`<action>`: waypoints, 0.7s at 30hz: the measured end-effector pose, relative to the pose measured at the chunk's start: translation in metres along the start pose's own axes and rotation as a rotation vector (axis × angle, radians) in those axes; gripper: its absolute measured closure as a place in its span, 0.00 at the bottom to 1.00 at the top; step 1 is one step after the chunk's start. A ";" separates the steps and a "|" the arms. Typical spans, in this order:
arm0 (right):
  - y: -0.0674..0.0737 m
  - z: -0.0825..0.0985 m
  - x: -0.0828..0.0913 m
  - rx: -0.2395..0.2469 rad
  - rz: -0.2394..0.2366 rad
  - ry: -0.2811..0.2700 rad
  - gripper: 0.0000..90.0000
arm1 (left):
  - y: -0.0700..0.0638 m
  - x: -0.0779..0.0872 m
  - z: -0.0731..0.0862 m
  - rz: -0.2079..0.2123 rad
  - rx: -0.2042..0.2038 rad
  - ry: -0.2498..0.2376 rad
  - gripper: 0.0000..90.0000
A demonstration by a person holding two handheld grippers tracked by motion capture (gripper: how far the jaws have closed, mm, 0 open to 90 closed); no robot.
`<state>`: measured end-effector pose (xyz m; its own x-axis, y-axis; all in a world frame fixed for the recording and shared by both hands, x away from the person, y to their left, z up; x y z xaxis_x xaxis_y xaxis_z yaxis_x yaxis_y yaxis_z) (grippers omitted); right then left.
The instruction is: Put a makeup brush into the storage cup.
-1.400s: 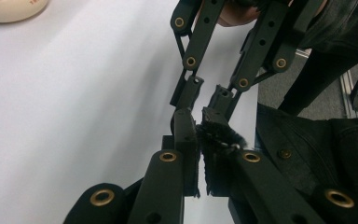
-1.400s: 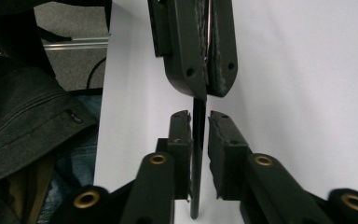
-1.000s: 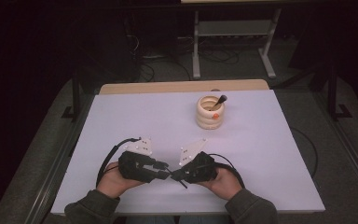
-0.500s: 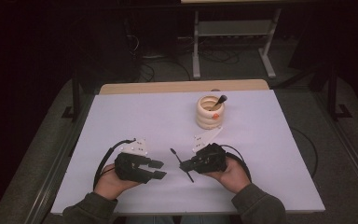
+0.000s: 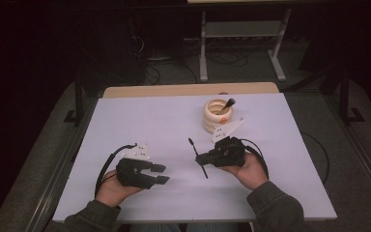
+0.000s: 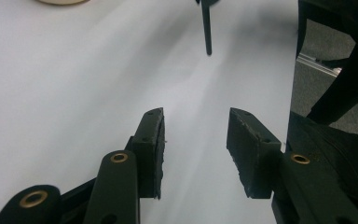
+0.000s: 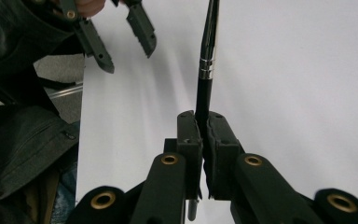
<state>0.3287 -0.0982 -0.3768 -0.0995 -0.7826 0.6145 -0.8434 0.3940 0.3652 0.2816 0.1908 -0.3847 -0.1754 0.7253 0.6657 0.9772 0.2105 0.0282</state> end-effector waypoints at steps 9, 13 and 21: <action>-0.010 -0.005 0.009 -0.018 0.012 -0.017 0.94 | 0.000 -0.001 0.005 -0.014 0.011 -0.002 0.62; -0.012 -0.008 0.012 -0.030 0.011 -0.018 0.94 | 0.001 0.001 0.005 -0.022 -0.004 -0.005 0.61; -0.018 -0.016 0.022 -0.039 0.023 -0.042 0.94 | 0.001 0.001 0.007 -0.035 0.006 -0.013 0.59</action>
<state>0.3506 -0.1148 -0.3589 -0.1420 -0.7923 0.5933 -0.8197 0.4301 0.3782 0.2812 0.1968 -0.3891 -0.2111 0.7258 0.6547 0.9697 0.2400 0.0466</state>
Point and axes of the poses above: each handheld gripper's, and its own axes: x roughly backward along the jaws, z roughly out of its underside, y roughly to its left, the point moved 1 cm from there along -x, roughly forward along the jaws, and after that the axes turned 14 degrees about -x, right-handed, at the moved point
